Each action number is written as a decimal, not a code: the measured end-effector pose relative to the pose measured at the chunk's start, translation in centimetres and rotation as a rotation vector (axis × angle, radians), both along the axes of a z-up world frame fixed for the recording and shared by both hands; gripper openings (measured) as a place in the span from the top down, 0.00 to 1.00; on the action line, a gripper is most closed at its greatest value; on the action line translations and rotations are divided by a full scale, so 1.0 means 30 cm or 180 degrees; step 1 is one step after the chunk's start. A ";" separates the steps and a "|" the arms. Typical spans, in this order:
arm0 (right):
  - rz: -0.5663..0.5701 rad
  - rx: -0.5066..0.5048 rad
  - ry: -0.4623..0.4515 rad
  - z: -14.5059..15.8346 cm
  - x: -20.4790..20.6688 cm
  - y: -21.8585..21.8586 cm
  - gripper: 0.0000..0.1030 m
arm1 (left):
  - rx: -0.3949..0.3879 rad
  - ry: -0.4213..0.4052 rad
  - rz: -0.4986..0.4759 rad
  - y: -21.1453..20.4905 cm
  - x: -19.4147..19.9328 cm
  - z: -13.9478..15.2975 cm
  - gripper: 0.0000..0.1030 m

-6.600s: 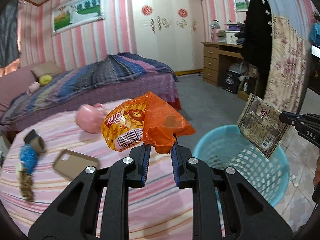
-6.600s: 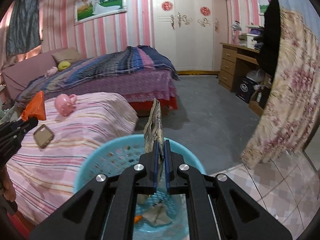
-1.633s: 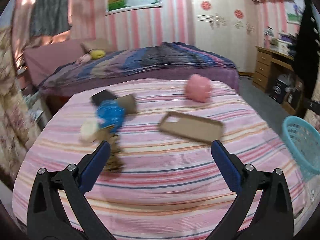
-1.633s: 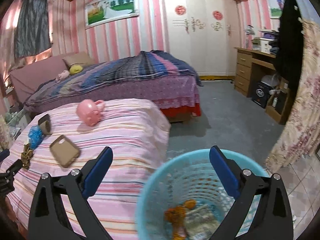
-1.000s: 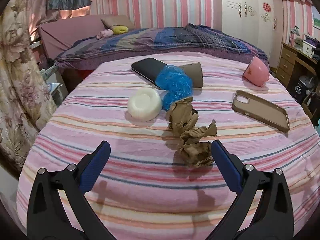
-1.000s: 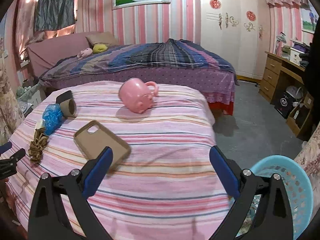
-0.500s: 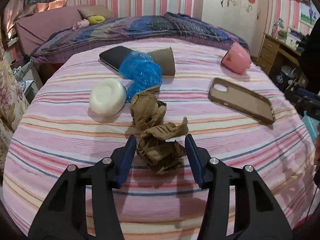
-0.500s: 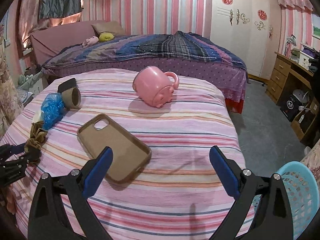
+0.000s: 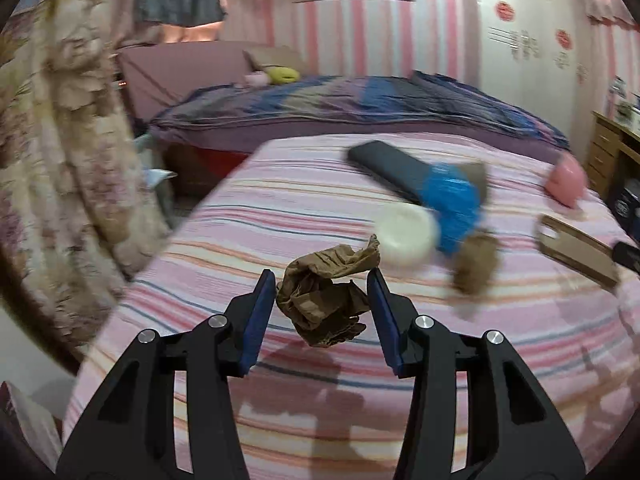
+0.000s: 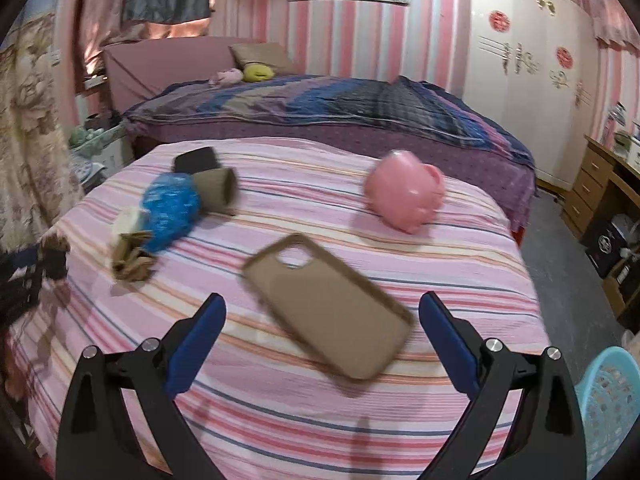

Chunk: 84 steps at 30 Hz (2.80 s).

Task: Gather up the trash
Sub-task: 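Grasp the second brown crumpled paper with the right gripper, then carry both brown papers over the light-blue basket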

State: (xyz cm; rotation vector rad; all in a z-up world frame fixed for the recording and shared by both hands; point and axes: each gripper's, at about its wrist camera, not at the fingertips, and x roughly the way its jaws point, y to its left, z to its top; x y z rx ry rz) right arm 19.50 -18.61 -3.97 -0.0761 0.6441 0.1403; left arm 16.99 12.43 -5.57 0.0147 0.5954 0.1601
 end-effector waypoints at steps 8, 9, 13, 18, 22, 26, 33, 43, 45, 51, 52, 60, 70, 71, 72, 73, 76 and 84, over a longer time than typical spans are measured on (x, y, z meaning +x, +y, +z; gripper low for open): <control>0.0367 -0.0061 -0.0001 -0.013 0.013 0.210 0.08 | -0.0141 0.0014 0.0301 0.165 0.025 -0.022 0.55; 0.0383 -0.0057 0.0002 -0.016 0.014 0.224 0.08 | -0.0192 0.0012 0.0324 0.176 0.026 -0.023 0.55; 0.0496 -0.0009 0.0081 -0.024 0.029 0.293 0.08 | -0.0368 0.0073 0.0444 0.221 0.032 -0.039 0.55; 0.0623 0.0005 0.0131 -0.032 0.059 0.367 0.08 | -0.0441 0.0130 0.0522 0.240 0.040 -0.054 0.55; 0.0658 -0.0049 0.0213 -0.057 0.096 0.430 0.08 | -0.0452 0.0168 0.0522 0.241 0.046 -0.061 0.55; 0.0717 0.0042 0.0285 -0.051 0.125 0.458 0.08 | -0.0461 0.0197 0.0528 0.243 0.051 -0.063 0.55; 0.0921 -0.0078 0.0455 -0.072 0.166 0.501 0.35 | -0.0502 0.0175 0.0533 0.249 0.046 -0.064 0.55; 0.0949 -0.0125 0.0235 -0.048 0.097 0.468 0.58 | -0.0522 0.0189 0.0519 0.250 0.047 -0.065 0.55; 0.0914 -0.0139 0.0173 -0.044 0.078 0.444 0.58 | -0.0526 0.0196 0.0505 0.250 0.049 -0.066 0.55; 0.0691 -0.0319 0.0000 -0.004 0.001 0.334 0.58 | -0.0510 0.0152 0.0503 0.247 0.039 -0.058 0.55; 0.0669 -0.0322 -0.0004 0.014 0.003 0.330 0.58 | -0.0515 0.0122 0.0495 0.243 0.030 -0.053 0.55; 0.0389 -0.0312 -0.0077 0.071 -0.102 0.112 0.58 | -0.0395 0.0090 0.0239 0.095 -0.068 -0.031 0.55; -0.0089 -0.0218 -0.0191 0.140 -0.281 -0.223 0.58 | -0.0335 -0.0226 -0.0276 -0.195 -0.237 0.153 0.55; -0.0110 -0.0217 -0.0196 0.141 -0.290 -0.233 0.58 | -0.0324 -0.0240 -0.0326 -0.224 -0.248 0.163 0.55; -0.0185 -0.0210 -0.0211 0.148 -0.318 -0.282 0.58 | -0.0310 -0.0253 -0.0399 -0.265 -0.261 0.177 0.55; -0.0237 -0.0210 -0.0219 0.152 -0.333 -0.316 0.58 | -0.0303 -0.0258 -0.0448 -0.295 -0.269 0.184 0.55; -0.0351 -0.0192 -0.0240 0.162 -0.362 -0.390 0.58 | -0.0294 -0.0269 -0.0616 -0.402 -0.294 0.206 0.55; -0.0784 -0.0123 -0.0301 0.176 -0.476 -0.647 0.58 | -0.0309 -0.0318 -0.1055 -0.690 -0.341 0.240 0.55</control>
